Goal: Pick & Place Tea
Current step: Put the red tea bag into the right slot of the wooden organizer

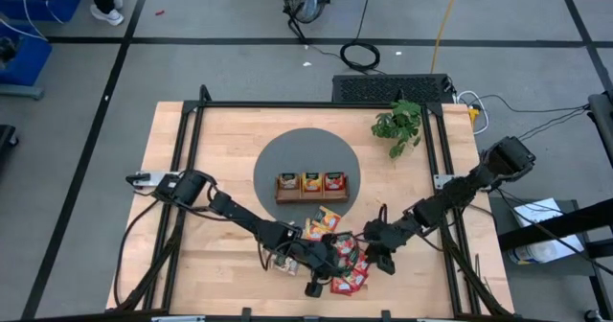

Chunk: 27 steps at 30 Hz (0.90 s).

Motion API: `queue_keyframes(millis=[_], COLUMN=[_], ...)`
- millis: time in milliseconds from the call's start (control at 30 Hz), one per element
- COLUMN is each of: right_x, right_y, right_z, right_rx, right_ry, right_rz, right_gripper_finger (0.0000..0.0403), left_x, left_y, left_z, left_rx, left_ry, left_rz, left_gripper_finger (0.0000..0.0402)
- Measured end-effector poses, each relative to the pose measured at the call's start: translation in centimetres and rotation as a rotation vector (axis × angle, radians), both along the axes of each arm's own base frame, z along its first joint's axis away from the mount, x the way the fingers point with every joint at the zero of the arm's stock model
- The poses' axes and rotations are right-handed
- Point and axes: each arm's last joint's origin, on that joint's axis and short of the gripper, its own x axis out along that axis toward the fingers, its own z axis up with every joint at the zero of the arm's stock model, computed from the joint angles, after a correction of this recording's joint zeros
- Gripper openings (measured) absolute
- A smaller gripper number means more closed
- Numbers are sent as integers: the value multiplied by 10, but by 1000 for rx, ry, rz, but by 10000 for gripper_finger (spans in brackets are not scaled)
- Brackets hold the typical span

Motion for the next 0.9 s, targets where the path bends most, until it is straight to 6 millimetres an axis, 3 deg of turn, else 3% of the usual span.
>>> queue_keyframes(millis=[333, 700, 900], right_x=[-15, -39, -47], right_y=[17, 41, 47], right_z=[-2, 1, 2], right_rx=[-192, -482, -570], right_ry=[-91, -304, -368], right_rz=[25, 34, 56], right_gripper_finger=[116, 116, 116], left_x=[5, 10, 11], left_y=[17, 32, 33], left_z=[-4, -4, -4], left_rx=[-12, -78, -104], left_ry=[50, 77, 85], left_rz=[207, 283, 265], left_gripper_finger=[51, 202, 254])
